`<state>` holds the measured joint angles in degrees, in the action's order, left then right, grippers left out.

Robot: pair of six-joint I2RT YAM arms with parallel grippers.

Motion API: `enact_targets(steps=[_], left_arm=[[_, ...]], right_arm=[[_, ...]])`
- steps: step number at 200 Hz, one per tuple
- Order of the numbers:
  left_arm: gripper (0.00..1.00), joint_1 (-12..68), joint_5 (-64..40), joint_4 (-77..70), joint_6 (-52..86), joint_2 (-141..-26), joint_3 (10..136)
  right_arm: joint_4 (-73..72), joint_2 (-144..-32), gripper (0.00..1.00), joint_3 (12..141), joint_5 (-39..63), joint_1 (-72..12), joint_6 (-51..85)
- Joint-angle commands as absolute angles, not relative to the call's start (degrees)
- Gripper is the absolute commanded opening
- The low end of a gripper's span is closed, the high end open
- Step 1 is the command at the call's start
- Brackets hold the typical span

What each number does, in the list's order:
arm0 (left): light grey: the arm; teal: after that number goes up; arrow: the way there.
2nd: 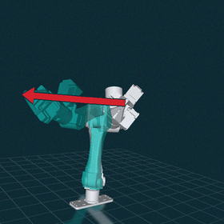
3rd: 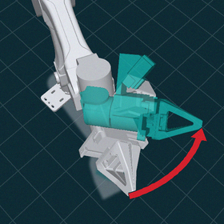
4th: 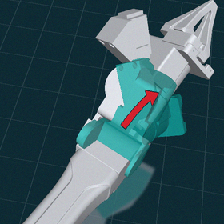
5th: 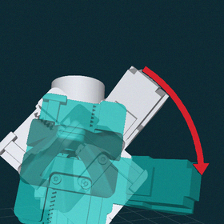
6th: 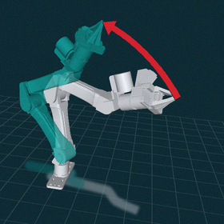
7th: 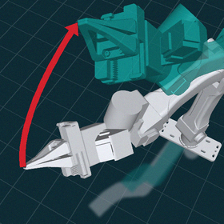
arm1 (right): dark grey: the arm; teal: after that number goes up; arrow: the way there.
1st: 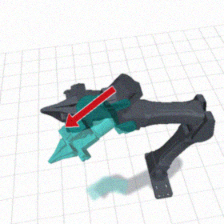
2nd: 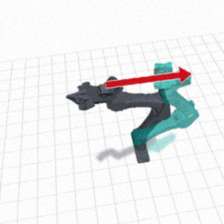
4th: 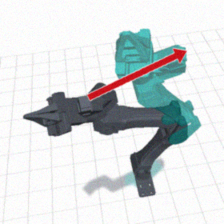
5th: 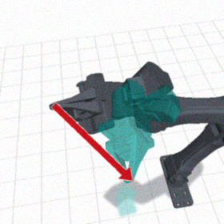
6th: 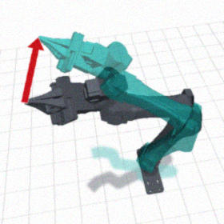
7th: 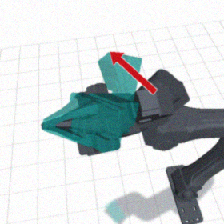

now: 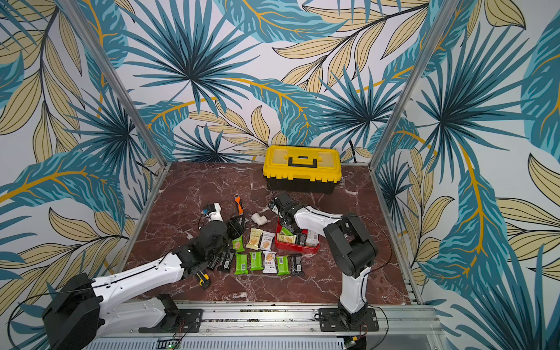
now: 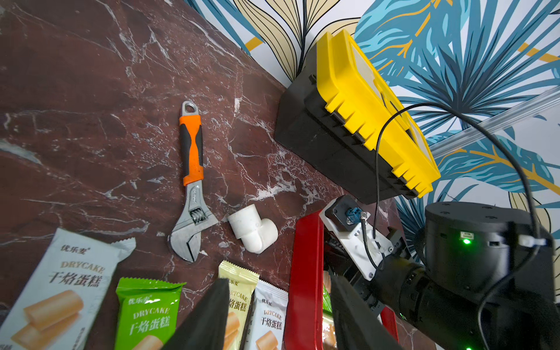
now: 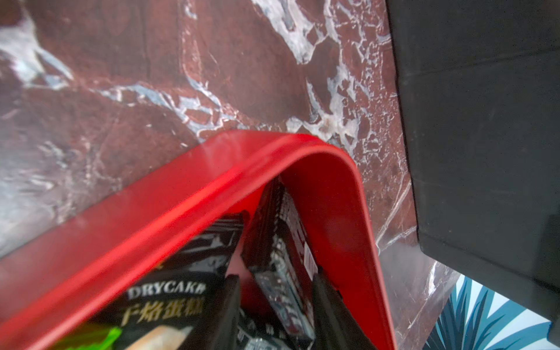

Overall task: Take the cookies out of the storage box
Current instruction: Pick up the cookie from the storage box.

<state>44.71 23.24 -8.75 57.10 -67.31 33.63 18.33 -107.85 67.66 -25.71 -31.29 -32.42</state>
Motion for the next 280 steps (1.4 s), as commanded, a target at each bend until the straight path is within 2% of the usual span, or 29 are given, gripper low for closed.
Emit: enact_targets(steps=[1,93,137,176,231,280], left_arm=[[0.58,44.75,24.43,-8.79,57.13,-65.93,31.90],[0.58,44.71,24.52,-8.62,56.98,-65.93,32.06],[0.58,44.61,25.00,-7.92,56.78,-65.36,32.21],[0.59,44.00,25.82,-5.87,56.67,-63.46,31.84],[0.59,40.96,27.59,2.86,58.05,-55.11,29.91],[0.59,38.15,32.09,20.33,62.39,-43.79,29.24]], right_arm=[[16.90,-108.85,0.40,68.37,-26.80,-30.78,-33.27],[16.28,-107.71,0.17,68.20,-24.86,-29.88,-32.69],[20.55,-101.50,0.15,68.12,-20.17,-29.88,-27.66],[23.65,-91.67,0.15,66.04,-13.53,-29.84,-20.71],[22.80,-79.73,0.14,63.62,4.59,-30.57,0.58],[-0.39,-78.05,0.11,54.83,11.15,-34.92,30.89]])
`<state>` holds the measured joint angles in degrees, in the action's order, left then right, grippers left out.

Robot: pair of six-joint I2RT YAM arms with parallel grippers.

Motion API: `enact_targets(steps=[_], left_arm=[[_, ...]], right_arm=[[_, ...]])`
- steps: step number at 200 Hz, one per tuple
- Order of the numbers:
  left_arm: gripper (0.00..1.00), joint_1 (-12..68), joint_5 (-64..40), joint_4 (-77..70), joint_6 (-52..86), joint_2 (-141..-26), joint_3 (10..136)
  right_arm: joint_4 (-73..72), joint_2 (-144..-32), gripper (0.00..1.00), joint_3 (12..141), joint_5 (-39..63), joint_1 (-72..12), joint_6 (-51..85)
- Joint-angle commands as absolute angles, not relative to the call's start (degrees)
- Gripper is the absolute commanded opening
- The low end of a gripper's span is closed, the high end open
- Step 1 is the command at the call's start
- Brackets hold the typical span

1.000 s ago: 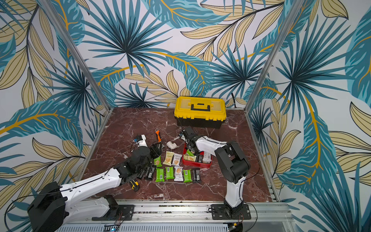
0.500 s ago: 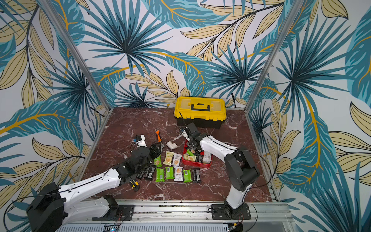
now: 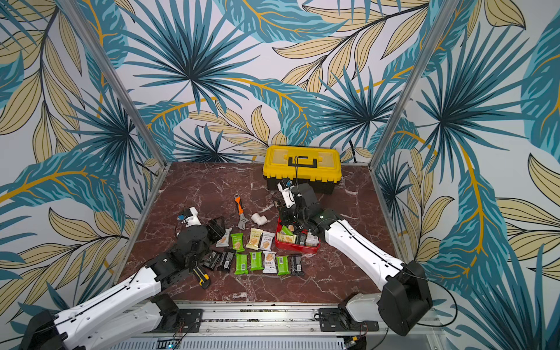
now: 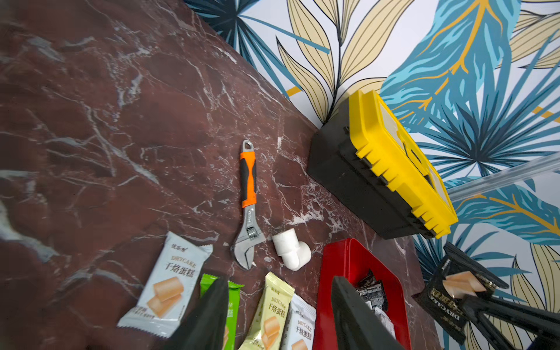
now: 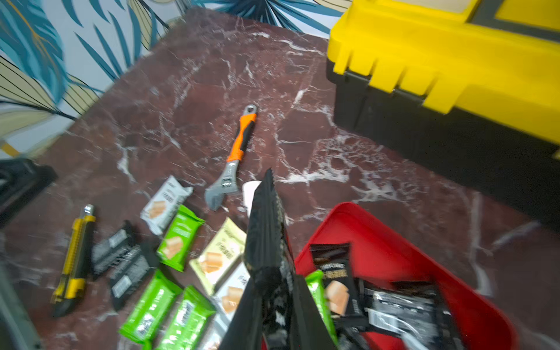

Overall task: Take the cookies out of the storage box
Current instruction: Pick up the cookie from the storage box, then place the cookie at the center of the board.

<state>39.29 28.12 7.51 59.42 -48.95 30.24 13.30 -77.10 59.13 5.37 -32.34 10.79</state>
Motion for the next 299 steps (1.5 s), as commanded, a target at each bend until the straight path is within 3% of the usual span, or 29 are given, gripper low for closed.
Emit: enact_targets(steps=[1,45,94,157,216,268,299], left_arm=[[0.59,38.11,32.22,20.71,62.49,-43.61,29.25],[0.56,37.63,40.24,40.35,67.51,-31.64,31.26],[0.57,37.59,43.52,50.28,65.03,-23.50,33.69],[0.57,37.57,43.25,53.77,66.01,-20.64,33.93],[0.58,37.55,42.10,53.05,65.76,-20.59,33.15],[0.64,37.53,40.24,48.09,62.78,-21.04,30.87],[0.67,37.55,38.72,45.36,60.62,-22.29,30.59]], right_arm=[[-0.76,-78.22,0.11,54.75,11.15,-35.13,31.31],[-10.89,-90.51,0.10,60.33,12.26,-44.40,46.53],[-12.65,-106.34,0.10,73.13,8.07,-53.46,55.48],[-11.54,-123.36,0.11,87.67,6.88,-56.92,62.93],[-6.52,-132.55,0.13,95.50,7.26,-56.94,62.78],[3.80,-134.31,0.29,99.59,4.83,-56.91,59.04],[7.82,-129.17,0.37,97.89,0.92,-56.95,54.17]])
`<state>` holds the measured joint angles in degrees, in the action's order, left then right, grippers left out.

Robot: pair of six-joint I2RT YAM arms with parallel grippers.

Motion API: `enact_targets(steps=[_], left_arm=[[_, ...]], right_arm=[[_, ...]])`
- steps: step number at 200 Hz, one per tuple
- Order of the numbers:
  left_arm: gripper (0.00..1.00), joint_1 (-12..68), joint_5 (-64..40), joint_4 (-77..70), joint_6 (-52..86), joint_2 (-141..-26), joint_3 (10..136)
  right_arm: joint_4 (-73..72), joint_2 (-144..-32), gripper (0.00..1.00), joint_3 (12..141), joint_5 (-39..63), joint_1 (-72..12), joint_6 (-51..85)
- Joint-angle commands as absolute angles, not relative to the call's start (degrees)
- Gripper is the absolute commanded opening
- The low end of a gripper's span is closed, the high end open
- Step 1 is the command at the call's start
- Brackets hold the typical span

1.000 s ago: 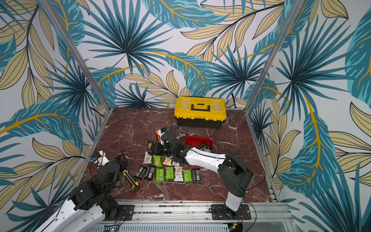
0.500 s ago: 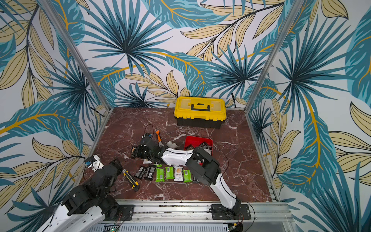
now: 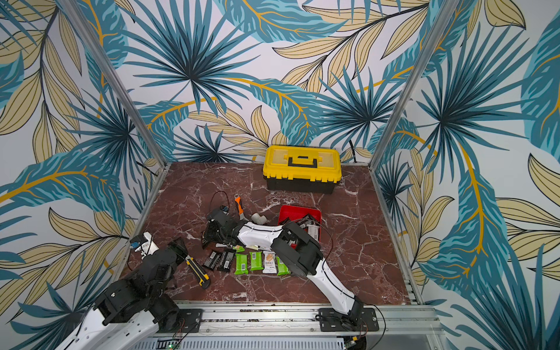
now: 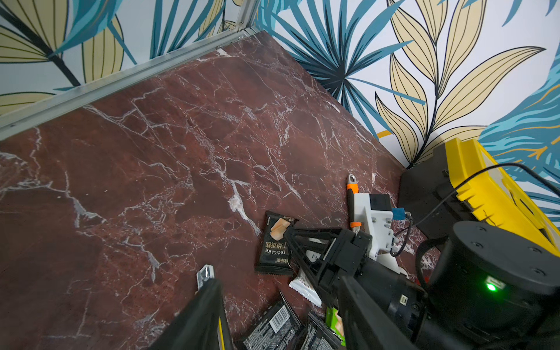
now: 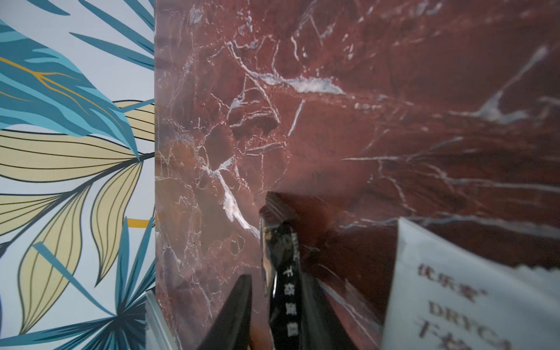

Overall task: Take the cookies out of the storage box
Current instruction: Place the cookie at the center of the board.

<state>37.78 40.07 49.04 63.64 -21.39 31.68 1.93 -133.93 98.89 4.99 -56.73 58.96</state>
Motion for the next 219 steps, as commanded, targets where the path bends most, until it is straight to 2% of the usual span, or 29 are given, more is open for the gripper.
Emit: enact_targets(steps=[1,39,96,129,154,192,219], left_arm=[[0.67,37.54,38.65,45.31,60.59,-22.31,30.59],[0.68,37.58,36.66,40.17,56.19,-24.35,31.20],[0.67,37.60,24.41,25.64,47.26,-32.49,32.00],[0.68,38.25,14.65,18.63,44.24,-43.27,35.06],[0.68,43.01,13.41,12.86,40.41,-52.99,38.98],[0.66,48.42,6.69,7.79,32.05,-68.80,48.98],[0.66,50.90,1.18,8.84,29.41,-80.65,58.93]], right_arm=[[7.91,-128.96,0.38,97.77,0.81,-56.95,54.02],[8.96,-118.39,0.41,91.03,-2.04,-56.72,47.68],[15.84,-97.90,0.40,75.03,-7.51,-53.08,38.31],[25.27,-86.45,0.40,68.21,-11.16,-47.34,34.10],[31.00,-78.88,0.40,63.83,-9.81,-39.59,33.46],[38.34,-69.53,0.40,61.27,-11.81,-31.23,31.12],[41.93,-63.51,0.41,60.92,-17.89,-29.35,30.28]])
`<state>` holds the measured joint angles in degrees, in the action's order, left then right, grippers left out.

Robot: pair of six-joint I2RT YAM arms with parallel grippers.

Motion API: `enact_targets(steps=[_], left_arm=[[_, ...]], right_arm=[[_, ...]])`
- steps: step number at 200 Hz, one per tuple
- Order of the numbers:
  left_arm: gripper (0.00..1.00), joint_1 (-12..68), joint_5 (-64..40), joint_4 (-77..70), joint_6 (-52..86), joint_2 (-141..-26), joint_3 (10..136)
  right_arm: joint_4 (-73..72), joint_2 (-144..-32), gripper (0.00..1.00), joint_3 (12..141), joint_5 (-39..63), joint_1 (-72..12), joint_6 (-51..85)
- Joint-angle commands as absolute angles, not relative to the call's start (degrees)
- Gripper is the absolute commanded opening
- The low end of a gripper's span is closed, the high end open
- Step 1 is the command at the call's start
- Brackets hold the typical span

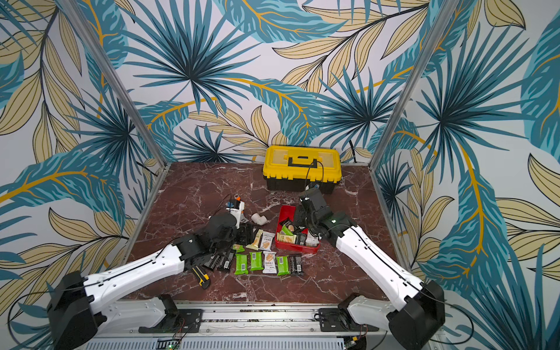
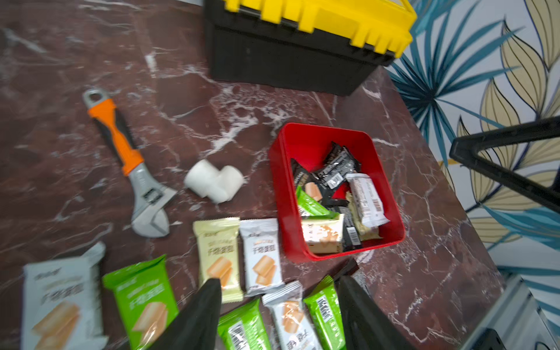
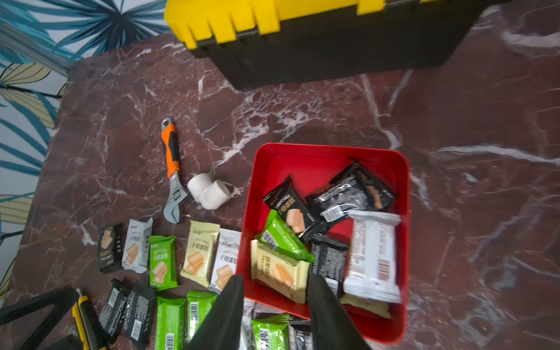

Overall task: Take the cookies out of the storage box
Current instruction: Place the cookie at the center of the board, then pick up the cookie from the storage box.

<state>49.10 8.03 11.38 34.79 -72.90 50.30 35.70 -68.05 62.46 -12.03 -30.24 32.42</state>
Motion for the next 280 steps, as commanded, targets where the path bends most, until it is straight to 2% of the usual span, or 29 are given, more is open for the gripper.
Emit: enact_targets(steps=[1,57,128,190,280], left_arm=[[0.66,50.98,1.07,8.94,29.38,-81.02,59.31],[0.65,53.91,-4.88,15.06,33.37,-100.92,77.69],[0.64,54.63,-7.60,22.12,40.81,-118.21,93.39],[0.58,54.66,-9.29,24.87,44.44,-127.42,102.13],[0.66,55.00,-10.00,26.19,44.87,-131.91,107.35]], right_arm=[[42.06,-63.31,0.41,60.87,-18.13,-29.35,30.30],[46.40,-50.96,0.41,58.00,-26.35,-29.10,32.75],[51.83,-40.25,0.41,54.41,-26.67,-29.09,35.50],[53.61,-38.33,0.41,54.40,-26.22,-29.11,35.79],[54.67,-37.07,0.41,54.36,-26.78,-29.11,35.32]])
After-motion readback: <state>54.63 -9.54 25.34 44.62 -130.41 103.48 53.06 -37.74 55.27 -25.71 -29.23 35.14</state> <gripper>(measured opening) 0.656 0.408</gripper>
